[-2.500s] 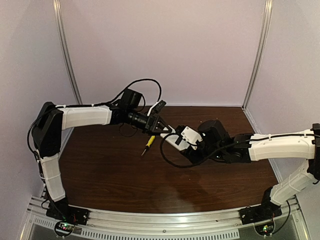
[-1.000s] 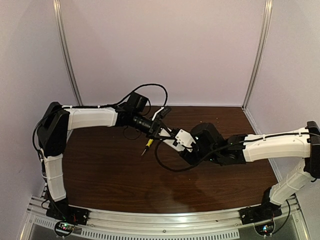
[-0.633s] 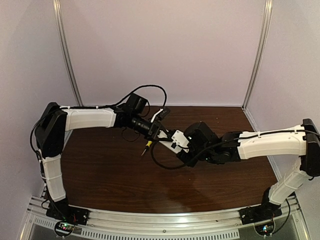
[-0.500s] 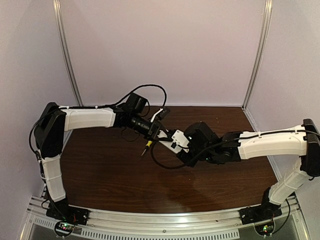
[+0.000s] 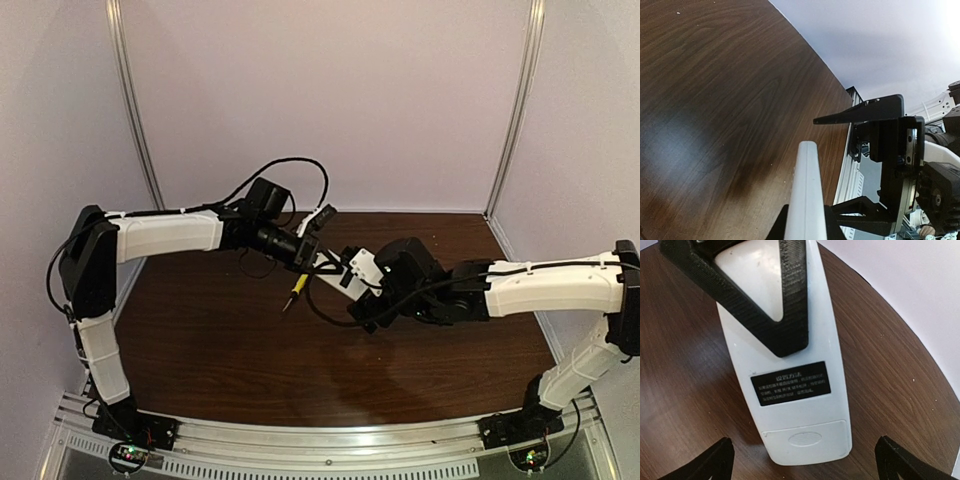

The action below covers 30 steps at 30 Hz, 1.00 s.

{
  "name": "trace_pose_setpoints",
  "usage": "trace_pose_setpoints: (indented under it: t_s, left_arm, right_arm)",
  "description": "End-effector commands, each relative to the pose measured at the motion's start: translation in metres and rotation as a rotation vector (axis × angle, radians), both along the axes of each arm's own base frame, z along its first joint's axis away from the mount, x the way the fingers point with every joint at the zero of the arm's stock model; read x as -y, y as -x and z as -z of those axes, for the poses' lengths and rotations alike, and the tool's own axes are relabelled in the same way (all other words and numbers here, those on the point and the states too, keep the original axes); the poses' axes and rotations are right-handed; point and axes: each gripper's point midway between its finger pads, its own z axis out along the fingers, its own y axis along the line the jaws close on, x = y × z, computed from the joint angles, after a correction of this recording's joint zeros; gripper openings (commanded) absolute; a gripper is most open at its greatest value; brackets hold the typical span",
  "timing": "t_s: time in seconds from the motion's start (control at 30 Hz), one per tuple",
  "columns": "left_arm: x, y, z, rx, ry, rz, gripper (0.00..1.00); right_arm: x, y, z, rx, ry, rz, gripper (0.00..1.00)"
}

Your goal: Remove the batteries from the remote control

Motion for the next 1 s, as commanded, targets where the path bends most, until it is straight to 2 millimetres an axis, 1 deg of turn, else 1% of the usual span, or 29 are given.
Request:
trace_pose_setpoints:
  t_s: [0.0,0.13,0.27,0.47,0.57,0.6,0.7,0.8,0.9,0.97]
  left_arm:
    - [-0.009,-0.006,-0.016,0.098,-0.012,-0.039,0.0]
    - [-0.021,-0.018,-0.014,0.173,-0.091,-0.115,0.0]
    - [-0.034,-0.028,-0.016,0.241,-0.148,-0.193,0.0]
    - [-0.047,-0.031,-0.02,0.349,-0.142,-0.242,0.0]
    - [-0.053,-0.031,-0.015,0.357,-0.16,-0.265,0.0]
    - [-0.056,-0.031,-0.01,0.352,-0.179,-0.271,0.0]
    - [-0.074,-0.04,0.005,0.37,-0.294,-0.342,0.0]
    - [-0.088,-0.046,0.005,0.412,-0.353,-0.395,0.0]
    - [-0.099,-0.051,0.005,0.408,-0.387,-0.459,0.0]
    - [-0.1,-0.049,0.005,0.4,-0.373,-0.463,0.0]
  right_arm:
    - [0.007,-0.006,-0.018,0.042,-0.034,0.049,1.0]
    - [0.015,-0.008,-0.025,0.068,-0.024,0.078,1.0]
    - [0.022,-0.009,-0.035,0.088,-0.041,0.105,1.0]
    - [0.028,-0.008,-0.048,0.103,-0.085,0.136,1.0]
    - [0.031,-0.008,-0.053,0.097,-0.127,0.165,1.0]
    - [0.032,-0.007,-0.055,0.096,-0.136,0.172,1.0]
    - [0.036,-0.009,-0.059,0.103,-0.151,0.199,1.0]
    - [0.039,-0.01,-0.062,0.103,-0.152,0.225,1.0]
    - [0.04,-0.011,-0.067,0.1,-0.167,0.238,1.0]
    - [0.04,-0.011,-0.071,0.101,-0.18,0.249,1.0]
